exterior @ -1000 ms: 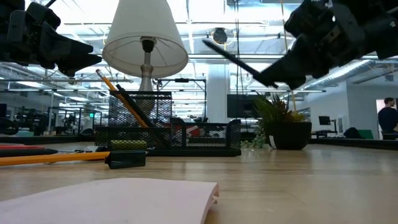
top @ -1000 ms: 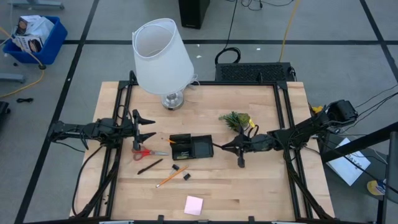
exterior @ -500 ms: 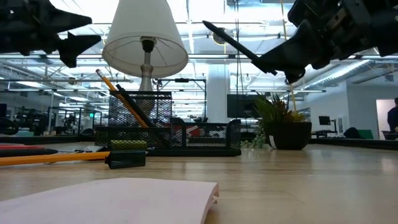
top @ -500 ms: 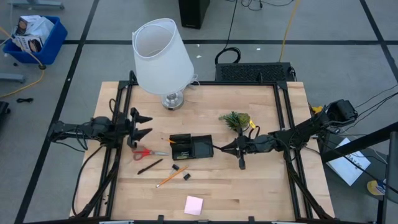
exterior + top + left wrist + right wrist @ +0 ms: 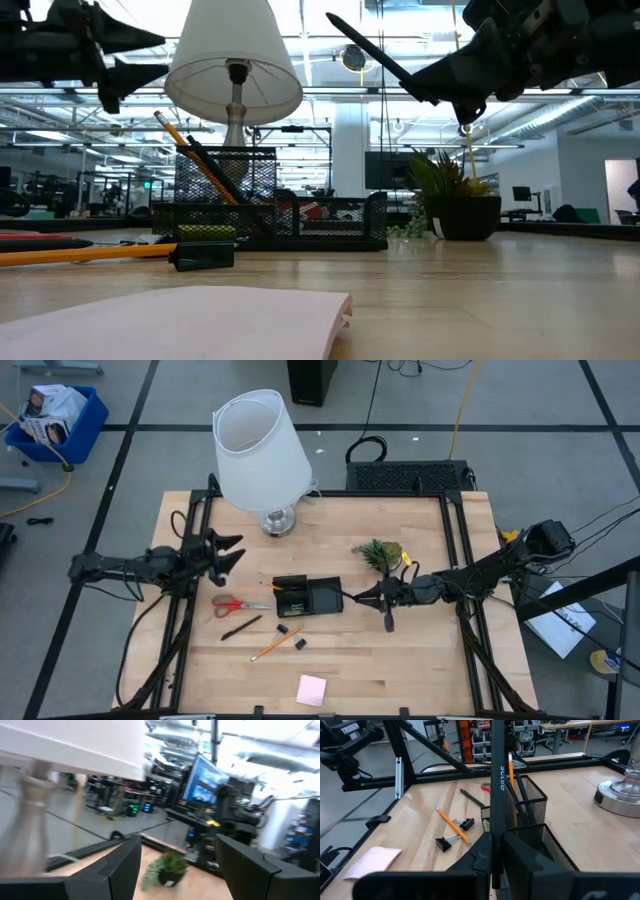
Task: Pick and place office supplies into organizer
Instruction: Put the right black pen into the black desk organizer
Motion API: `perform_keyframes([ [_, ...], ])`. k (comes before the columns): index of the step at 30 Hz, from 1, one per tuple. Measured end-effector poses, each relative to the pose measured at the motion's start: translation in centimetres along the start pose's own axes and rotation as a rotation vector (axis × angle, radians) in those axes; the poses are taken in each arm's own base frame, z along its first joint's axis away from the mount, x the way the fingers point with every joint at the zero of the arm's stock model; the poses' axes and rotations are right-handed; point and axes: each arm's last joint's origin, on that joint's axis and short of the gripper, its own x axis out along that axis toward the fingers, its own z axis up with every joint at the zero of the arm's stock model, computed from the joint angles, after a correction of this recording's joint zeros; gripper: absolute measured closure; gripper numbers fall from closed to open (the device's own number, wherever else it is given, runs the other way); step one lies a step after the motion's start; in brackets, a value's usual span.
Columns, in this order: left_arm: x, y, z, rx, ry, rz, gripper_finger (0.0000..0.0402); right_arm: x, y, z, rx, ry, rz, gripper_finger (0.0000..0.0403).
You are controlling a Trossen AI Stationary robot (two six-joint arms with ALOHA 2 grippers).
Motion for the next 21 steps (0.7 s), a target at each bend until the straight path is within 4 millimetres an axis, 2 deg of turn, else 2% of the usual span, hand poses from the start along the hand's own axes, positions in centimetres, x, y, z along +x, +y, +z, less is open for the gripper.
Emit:
perform_keyframes([
  [6, 1.6, -0.7, -0.6, 0.0, 0.005, -0.065, 0.0146, 0.0, -0.1, 0.0, -0.006, 0.002, -0.005, 0.0375],
  [14, 3.6, -1.5, -2.2, -0.001, 0.04, -0.088, 0.0146, 0.0, -0.2, 0.0, -0.003, 0.001, -0.014, 0.0376],
  [21, 7.3, -4.4, -2.0, 0.001, 0.107, -0.239, 0.0146, 0.0, -0.2, 0.0, 0.004, 0.001, -0.016, 0.0376],
])
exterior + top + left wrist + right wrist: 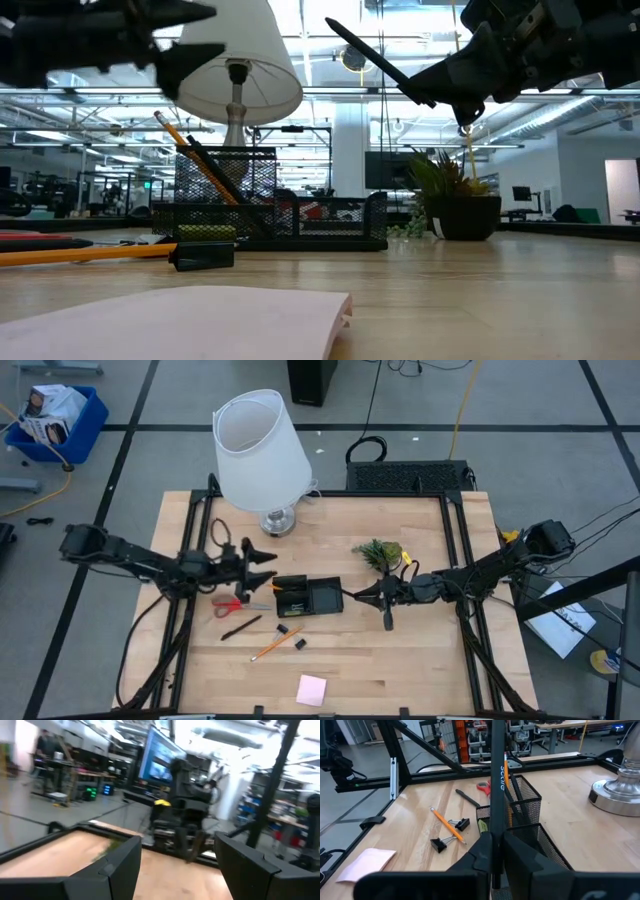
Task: Pick and place office supplies into organizer
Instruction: Put the right black pen into the black desk organizer
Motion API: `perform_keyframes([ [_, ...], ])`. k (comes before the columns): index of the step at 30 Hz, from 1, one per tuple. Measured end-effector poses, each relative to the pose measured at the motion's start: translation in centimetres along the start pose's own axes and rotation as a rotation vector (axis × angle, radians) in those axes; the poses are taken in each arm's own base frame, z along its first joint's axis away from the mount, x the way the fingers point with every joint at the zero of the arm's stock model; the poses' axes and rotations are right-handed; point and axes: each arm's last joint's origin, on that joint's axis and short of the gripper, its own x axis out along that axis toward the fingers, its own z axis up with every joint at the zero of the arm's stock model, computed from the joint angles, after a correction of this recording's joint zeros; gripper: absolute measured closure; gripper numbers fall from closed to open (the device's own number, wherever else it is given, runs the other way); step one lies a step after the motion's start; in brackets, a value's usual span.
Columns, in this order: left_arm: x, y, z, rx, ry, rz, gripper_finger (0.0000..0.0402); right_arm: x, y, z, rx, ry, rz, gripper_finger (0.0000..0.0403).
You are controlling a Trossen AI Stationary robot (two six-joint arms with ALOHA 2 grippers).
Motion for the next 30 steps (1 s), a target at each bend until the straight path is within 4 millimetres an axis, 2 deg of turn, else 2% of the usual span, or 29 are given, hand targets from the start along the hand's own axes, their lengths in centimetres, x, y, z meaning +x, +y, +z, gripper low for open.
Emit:
perform_keyframes([
  [6, 3.9, -1.4, -0.2, 0.051, 0.064, -0.016, 0.0147, 0.0, 0.0, 0.0, 0.006, -0.002, -0.002, 0.0375],
  [15, 8.0, -2.3, -1.3, 0.066, 0.107, -0.019, 0.0147, 0.0, -0.1, 0.5, 0.046, -0.052, -0.037, 0.0375],
  [23, 10.9, -2.9, -1.8, 0.021, 0.108, -0.017, 0.0147, 0.0, -0.1, 0.5, 0.045, -0.051, -0.037, 0.0377],
  [30, 12.2, -3.2, -2.4, 0.022, 0.12, -0.017, 0.0147, 0.0, -0.1, 0.5, 0.052, -0.052, -0.037, 0.0374],
])
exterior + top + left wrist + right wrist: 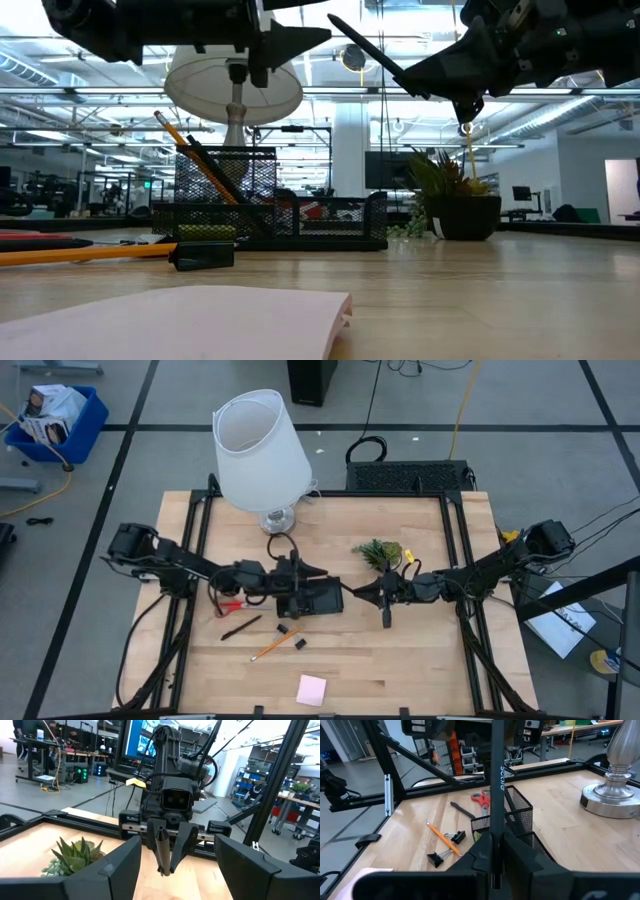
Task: Pick and place office supplies into organizer
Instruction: Put the right black pen into the black desk organizer
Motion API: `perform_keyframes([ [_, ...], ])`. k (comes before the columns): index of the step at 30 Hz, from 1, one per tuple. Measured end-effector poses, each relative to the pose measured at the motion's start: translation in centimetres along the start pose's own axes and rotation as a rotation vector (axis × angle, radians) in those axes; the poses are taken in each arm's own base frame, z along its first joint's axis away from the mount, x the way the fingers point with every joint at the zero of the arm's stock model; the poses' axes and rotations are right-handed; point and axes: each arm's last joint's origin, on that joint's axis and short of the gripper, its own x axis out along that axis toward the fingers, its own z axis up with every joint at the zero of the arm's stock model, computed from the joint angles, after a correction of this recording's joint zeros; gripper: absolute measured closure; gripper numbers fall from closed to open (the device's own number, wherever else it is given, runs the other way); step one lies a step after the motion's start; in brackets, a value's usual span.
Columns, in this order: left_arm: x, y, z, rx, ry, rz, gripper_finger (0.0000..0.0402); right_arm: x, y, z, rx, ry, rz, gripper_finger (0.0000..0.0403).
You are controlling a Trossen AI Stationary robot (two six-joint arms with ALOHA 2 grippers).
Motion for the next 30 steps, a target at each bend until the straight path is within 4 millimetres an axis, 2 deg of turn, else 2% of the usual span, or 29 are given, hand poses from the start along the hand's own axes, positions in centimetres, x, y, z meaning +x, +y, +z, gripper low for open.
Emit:
perform_keyframes([
  [9, 1.7, 0.0, -0.6, 0.01, 0.009, 0.004, 0.0147, 0.0, 0.0, 0.0, 0.001, 0.001, 0.001, 0.0374],
  [23, 1.7, 0.1, -0.6, 0.002, 0.014, -0.013, 0.0148, 0.0, 0.0, 0.0, 0.0, 0.001, 0.001, 0.0376],
  [26, 1.8, 0.1, -0.6, 0.0, 0.015, -0.019, 0.0167, 0.0, 0.0, 0.0, 0.0, 0.002, 0.004, 0.0376],
  [30, 1.8, 0.1, -0.6, 0.003, 0.015, -0.019, 0.0216, 0.0, 0.0, 0.0, 0.0, 0.002, 0.004, 0.0375],
])
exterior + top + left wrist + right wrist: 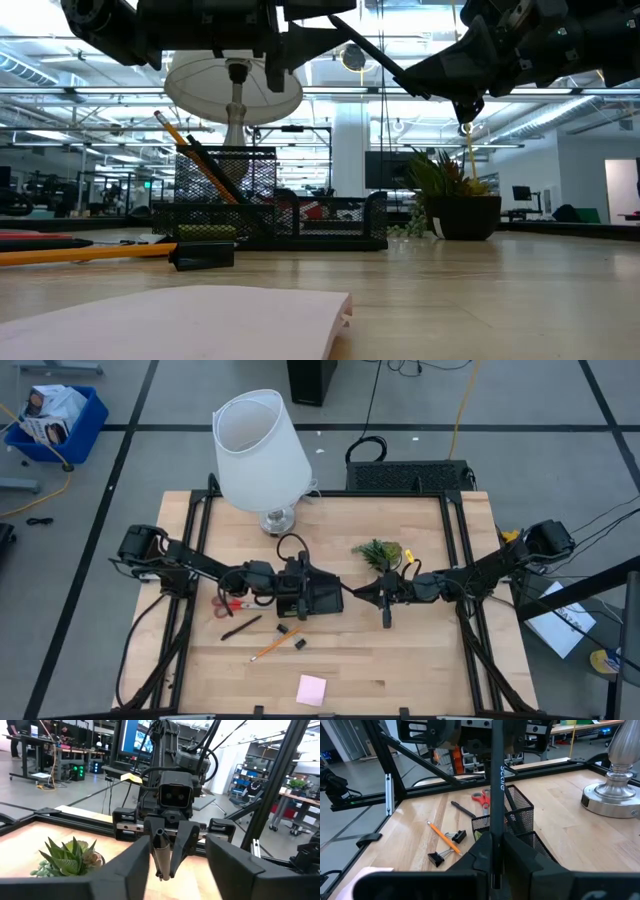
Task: Pick and place office supplies into organizer
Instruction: Put the right black pen into the black desk organizer
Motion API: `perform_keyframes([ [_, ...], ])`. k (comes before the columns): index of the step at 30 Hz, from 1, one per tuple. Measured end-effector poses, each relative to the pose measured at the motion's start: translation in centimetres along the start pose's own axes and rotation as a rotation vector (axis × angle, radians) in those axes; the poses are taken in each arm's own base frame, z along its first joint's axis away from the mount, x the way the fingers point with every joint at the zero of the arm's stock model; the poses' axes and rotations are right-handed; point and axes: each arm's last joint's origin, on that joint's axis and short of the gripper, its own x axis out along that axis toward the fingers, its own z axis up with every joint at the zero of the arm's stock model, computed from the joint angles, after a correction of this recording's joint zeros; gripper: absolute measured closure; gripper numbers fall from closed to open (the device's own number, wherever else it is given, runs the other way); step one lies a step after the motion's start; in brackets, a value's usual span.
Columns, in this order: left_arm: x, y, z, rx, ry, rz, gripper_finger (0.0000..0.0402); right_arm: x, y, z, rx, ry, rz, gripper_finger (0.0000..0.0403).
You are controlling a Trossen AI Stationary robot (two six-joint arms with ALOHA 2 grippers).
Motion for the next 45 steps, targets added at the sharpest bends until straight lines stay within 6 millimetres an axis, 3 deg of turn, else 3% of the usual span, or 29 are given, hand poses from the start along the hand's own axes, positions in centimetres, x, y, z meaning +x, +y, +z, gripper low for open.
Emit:
perform_keyframes([
  [7, 0.0, 0.0, 0.0, 0.02, 0.001, -0.005, 0.03, 0.0, 0.0, 0.0, 0.0, 0.001, 0.005, 0.0375],
  [15, 0.0, 0.0, 0.0, 0.029, 0.004, -0.013, 0.0363, 0.0, 0.1, 0.0, 0.0, 0.007, 0.03, 0.0376],
  [25, 0.0, -0.1, 0.0, 0.038, 0.006, -0.021, 0.033, 0.0, 0.1, -0.2, -0.012, 0.021, 0.025, 0.0348],
  [32, 0.0, -0.2, -0.1, 0.053, 0.018, -0.061, 0.039, 0.0, 0.1, -0.2, -0.022, 0.028, 0.021, 0.0318],
  [35, 0.0, -0.2, -0.1, 0.052, 0.021, -0.068, 0.0393, 0.0, 0.1, -0.3, -0.014, 0.03, 0.023, 0.0311],
  [40, -0.1, -0.4, -0.2, 0.043, 0.023, -0.076, 0.0377, -0.4, 0.3, -1.1, 0.026, 0.175, 0.164, 0.0308],
  [45, -0.1, -0.9, -0.3, 0.048, 0.028, -0.088, 0.0381, -0.9, 0.2, -2.6, -0.002, 0.31, 0.098, 0.032],
])
